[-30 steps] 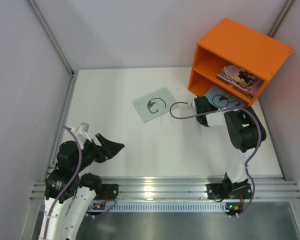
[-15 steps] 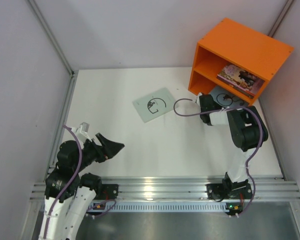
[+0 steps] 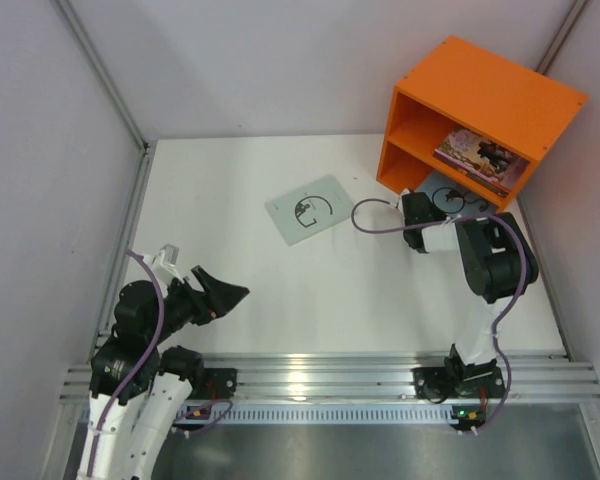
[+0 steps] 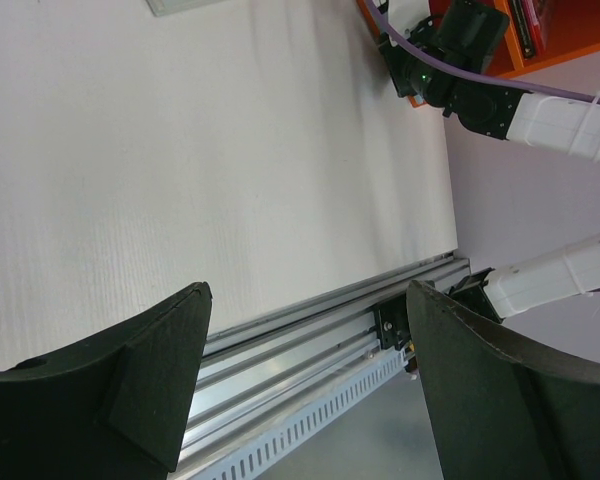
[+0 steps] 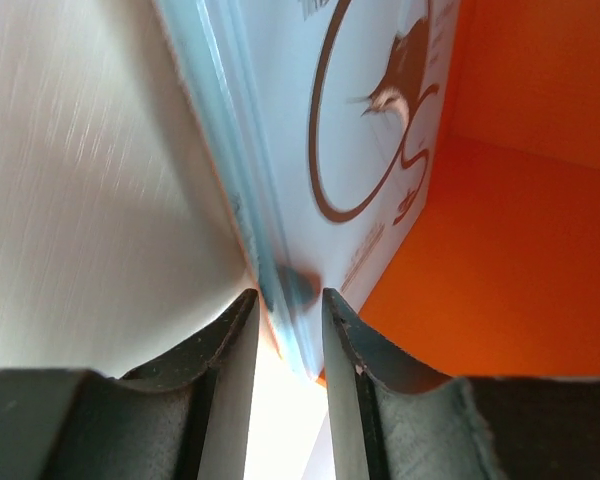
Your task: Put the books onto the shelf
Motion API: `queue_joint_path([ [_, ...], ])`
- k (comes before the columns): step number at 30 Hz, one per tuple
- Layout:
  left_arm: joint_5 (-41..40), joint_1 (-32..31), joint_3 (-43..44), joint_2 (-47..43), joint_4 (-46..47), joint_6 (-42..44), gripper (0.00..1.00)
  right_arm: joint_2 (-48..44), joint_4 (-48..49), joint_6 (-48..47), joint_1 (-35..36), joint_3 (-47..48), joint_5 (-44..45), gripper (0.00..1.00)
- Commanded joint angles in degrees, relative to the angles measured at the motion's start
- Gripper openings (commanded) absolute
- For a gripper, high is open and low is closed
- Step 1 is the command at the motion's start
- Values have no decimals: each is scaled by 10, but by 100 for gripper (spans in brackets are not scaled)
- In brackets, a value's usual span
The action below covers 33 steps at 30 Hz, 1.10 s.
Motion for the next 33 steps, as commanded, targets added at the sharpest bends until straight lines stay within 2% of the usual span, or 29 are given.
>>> queue_joint_path([
  [1,3,-2,23,7,21,0,84,-31,4,17,-8,-12,5,31],
  [13,6,-3,36,12,18,6,84,-50,-2,18,-5,-7,-11,27],
  [23,4,-3,36,11,14,6,84,-25,8,8,-7,5,15,14],
  [33,0,-3,34,9,13,6,84,2,23,0,-15,20,37,12],
])
